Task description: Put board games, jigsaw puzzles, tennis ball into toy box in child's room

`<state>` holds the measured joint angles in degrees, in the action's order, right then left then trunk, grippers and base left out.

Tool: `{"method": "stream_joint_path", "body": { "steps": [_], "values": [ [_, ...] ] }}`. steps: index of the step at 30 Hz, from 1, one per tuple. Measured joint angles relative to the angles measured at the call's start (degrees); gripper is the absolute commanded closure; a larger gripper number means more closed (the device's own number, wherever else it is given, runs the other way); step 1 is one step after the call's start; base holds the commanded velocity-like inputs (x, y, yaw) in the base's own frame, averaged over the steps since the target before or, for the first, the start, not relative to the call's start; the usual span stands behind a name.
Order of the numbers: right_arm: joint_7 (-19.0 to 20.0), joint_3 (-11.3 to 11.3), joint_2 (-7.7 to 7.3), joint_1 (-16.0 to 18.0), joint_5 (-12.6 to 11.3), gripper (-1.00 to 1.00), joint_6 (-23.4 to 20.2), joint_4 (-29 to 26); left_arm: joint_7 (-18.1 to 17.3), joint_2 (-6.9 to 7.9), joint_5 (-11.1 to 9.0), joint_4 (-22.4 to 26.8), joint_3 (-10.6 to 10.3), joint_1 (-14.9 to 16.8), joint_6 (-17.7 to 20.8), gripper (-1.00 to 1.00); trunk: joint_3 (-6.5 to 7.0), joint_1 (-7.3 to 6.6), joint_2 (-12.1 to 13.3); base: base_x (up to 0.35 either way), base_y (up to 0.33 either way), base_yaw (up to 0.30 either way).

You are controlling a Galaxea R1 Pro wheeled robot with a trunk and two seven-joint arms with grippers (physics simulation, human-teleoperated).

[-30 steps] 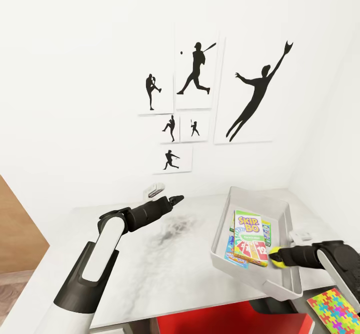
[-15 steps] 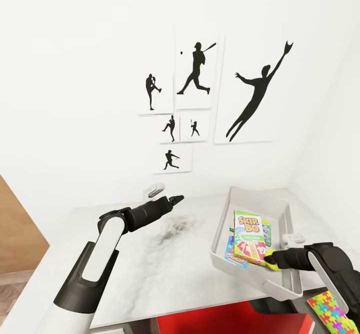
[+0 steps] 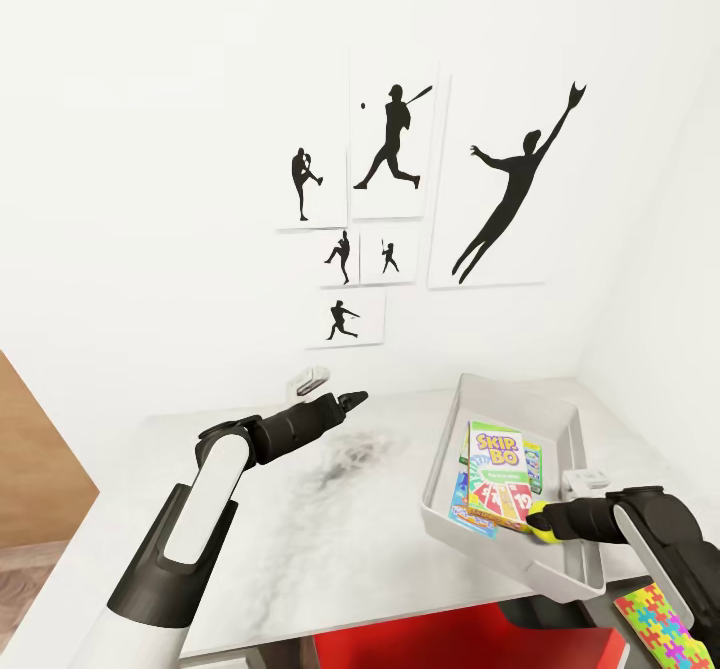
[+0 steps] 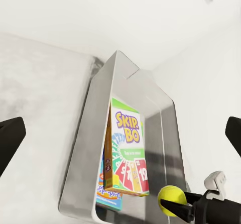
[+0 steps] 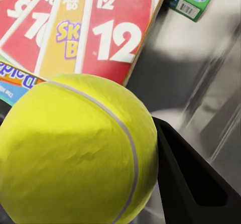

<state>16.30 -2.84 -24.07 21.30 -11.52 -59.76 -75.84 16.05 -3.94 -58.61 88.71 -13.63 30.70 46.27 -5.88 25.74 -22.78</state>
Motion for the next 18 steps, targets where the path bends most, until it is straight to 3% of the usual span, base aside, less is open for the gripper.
{"method": "stream_joint_path", "body": {
  "steps": [18],
  "values": [
    [0.04, -0.21, 0.06, -0.08, 0.06, 1.00, 0.00, 0.02, -0.04, 0.00, -0.01, 0.00, 0.04, 0.00, 0.00, -1.00, 0.00, 0.00, 0.00, 0.000, 0.000, 0.000]
  ]
}}
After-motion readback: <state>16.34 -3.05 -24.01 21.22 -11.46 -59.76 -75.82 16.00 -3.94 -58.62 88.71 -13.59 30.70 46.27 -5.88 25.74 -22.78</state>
